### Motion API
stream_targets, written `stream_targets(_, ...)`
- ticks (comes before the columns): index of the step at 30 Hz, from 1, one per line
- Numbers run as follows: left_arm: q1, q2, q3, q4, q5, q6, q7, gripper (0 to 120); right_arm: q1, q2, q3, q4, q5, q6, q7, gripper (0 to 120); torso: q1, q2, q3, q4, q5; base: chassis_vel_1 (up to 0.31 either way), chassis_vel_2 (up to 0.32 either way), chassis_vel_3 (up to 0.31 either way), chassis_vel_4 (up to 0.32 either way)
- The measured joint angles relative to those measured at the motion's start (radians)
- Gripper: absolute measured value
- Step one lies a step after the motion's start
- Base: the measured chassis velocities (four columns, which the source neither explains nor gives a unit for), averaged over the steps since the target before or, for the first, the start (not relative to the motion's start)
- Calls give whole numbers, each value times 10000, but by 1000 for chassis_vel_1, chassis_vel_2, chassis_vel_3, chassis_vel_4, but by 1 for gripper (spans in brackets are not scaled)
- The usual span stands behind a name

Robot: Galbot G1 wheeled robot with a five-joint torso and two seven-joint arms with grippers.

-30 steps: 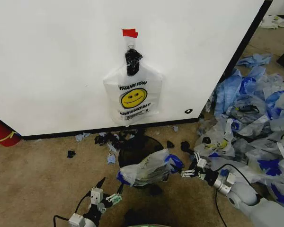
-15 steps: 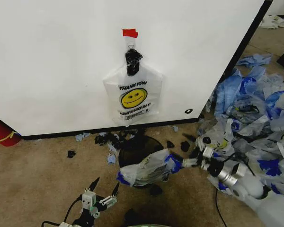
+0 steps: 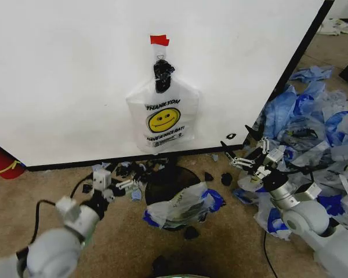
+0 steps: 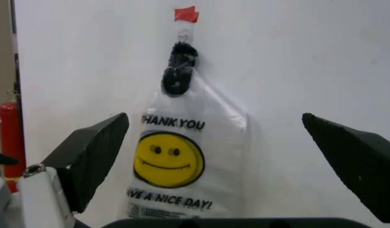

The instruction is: Pick up the garbage bag from the wall and place it over the trash bin.

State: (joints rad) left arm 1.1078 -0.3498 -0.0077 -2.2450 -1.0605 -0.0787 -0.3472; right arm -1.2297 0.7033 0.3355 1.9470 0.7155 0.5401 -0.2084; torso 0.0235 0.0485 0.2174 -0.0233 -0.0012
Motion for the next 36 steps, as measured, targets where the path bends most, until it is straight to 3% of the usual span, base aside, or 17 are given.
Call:
stream_targets(3, -2191, 90, 1806, 386, -531, 542, 150, 100, -510, 128, 752, 144, -54, 17, 8, 100, 0, 0, 0, -6, 7, 0, 0, 0, 0)
stream_targets(4, -2191, 90, 1806, 386, -531, 542, 150, 100, -510, 128, 752, 144, -54, 17, 8, 100, 0, 0, 0, -6, 7, 0, 0, 0, 0)
stream_targets(6, -3747, -51, 3402, 695, -1043, 891, 223, 100, -803, 236, 1196, 210, -89, -3, 6, 100, 0, 0, 0, -4, 3, 0, 0, 0, 0)
stream_targets(8, -5290, -399, 4777, 1104, -1352, 1164, 245, 100, -1107, 374, 1555, 269, -144, -18, 3, 100, 0, 0, 0, -6, -9, 0, 0, 0, 0)
stream_targets(9, -6175, -663, 5482, 1304, -1559, 1369, 214, 100, -1305, 468, 1748, 289, -184, -21, 1, 100, 0, 0, 0, -4, 7, 0, 0, 0, 0)
stream_targets(11, -6682, -816, 5906, 1382, -1691, 1484, 171, 100, -1438, 522, 1861, 296, -213, -18, -4, 100, 1, 0, 0, -2, 9, 0, 0, 0, 0)
stream_targets(14, -8602, -1368, 7713, 1608, -2176, 1919, -22, 99, -1922, 692, 2279, 297, -316, 36, -80, 100, 0, 0, -1, -6, 3, 0, 0, 0, 0)
stream_targets(17, -9820, -1805, 8870, 1915, -2289, 2499, -121, 98, -2293, 823, 2628, 349, -351, 95, -193, 100, 0, 0, -1, -7, 3, 0, 0, 0, 0)
stream_targets(23, -10935, -2393, 10123, 2198, -2455, 3484, -664, 97, -2555, 979, 2821, 438, -369, 196, -294, 100, 0, 0, -1, 0, 0, 0, 0, 0, 0)
stream_targets(31, -11500, -3115, 10917, 3340, -2405, 3643, -722, 94, -2813, 1105, 2868, 405, -465, 358, -456, 100, 0, 0, -1, -3, 1, 0, 0, 0, 0)
stream_targets(36, -11796, -3287, 11351, 3884, -2345, 3612, -698, 81, -2838, 1146, 2869, 392, -503, 412, -483, 100, 0, 0, -1, -3, -1, 0, 0, 0, 0)
